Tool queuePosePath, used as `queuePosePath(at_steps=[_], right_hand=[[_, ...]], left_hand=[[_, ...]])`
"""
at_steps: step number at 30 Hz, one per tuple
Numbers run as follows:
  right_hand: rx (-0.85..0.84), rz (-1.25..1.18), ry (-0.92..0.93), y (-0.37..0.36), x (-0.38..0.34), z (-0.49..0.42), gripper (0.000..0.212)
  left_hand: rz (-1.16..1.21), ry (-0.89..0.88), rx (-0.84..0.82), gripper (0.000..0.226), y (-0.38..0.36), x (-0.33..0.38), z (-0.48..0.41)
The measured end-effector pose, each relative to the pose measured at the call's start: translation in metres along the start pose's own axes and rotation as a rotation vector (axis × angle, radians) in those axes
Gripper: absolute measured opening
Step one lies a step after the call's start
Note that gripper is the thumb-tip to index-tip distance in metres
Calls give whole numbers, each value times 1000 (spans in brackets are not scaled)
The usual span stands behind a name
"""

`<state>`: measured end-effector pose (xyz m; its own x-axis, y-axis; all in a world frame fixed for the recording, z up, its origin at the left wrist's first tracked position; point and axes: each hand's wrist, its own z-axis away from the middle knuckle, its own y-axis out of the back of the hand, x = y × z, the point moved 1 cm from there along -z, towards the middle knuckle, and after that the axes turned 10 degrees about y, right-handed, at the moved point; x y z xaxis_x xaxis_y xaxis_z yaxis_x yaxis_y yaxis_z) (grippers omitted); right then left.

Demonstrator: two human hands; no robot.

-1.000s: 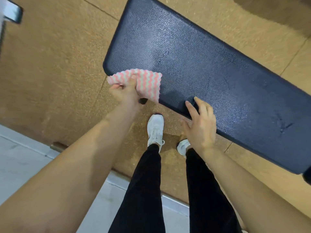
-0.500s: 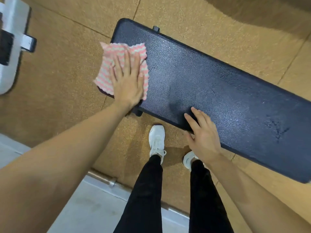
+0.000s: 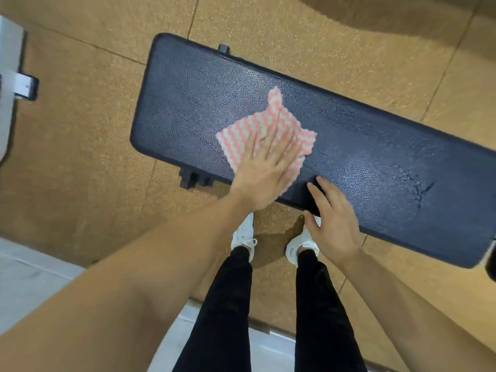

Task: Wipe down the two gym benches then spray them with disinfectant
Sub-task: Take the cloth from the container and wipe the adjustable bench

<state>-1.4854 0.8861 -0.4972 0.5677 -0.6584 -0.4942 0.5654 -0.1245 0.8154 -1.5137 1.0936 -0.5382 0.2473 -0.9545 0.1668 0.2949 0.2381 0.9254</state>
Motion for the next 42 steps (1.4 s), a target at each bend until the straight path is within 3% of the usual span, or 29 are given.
queuePosePath(at_steps=[6, 8, 10, 12, 14, 20, 23, 29, 32, 35, 38, 42], right_hand=[[207, -77, -30, 5, 0, 14, 36], [268, -81, -5, 2, -10, 8, 31], [293, -93, 51, -3, -23, -6, 32], [233, -65, 78, -9, -37, -30, 41], [90, 32, 59, -17, -50, -56, 55], [-43, 292, 70, -39, -39, -86, 60], [-30, 294, 48, -32, -22, -72, 62], [-1, 309, -99, 2, 57, -25, 73], [-38, 356, -152, 20, 102, 5, 73], [-67, 387, -92, 33, 136, 30, 71], [-43, 378, -129, 40, 157, 47, 70], [-2, 367, -243, 53, 188, 74, 69]], left_hand=[[177, -272, -82, 71, -6, 48, 22], [371, -138, 1, 71, 3, 42, 30], [451, 142, 136, 70, 10, 29, 41], [457, 396, 186, 66, 11, 11, 50], [499, 513, 162, 65, 8, -3, 57], [600, 508, 79, 64, 3, 9, 64], [503, 551, 40, 67, 4, 29, 62], [242, 472, -97, 87, -3, 73, 63], [244, 549, -178, 109, -2, 90, 57], [333, 723, -259, 129, 4, 119, 41], [395, 874, -314, 135, 16, 153, 19], [382, 881, -304, 139, 14, 169, 12]])
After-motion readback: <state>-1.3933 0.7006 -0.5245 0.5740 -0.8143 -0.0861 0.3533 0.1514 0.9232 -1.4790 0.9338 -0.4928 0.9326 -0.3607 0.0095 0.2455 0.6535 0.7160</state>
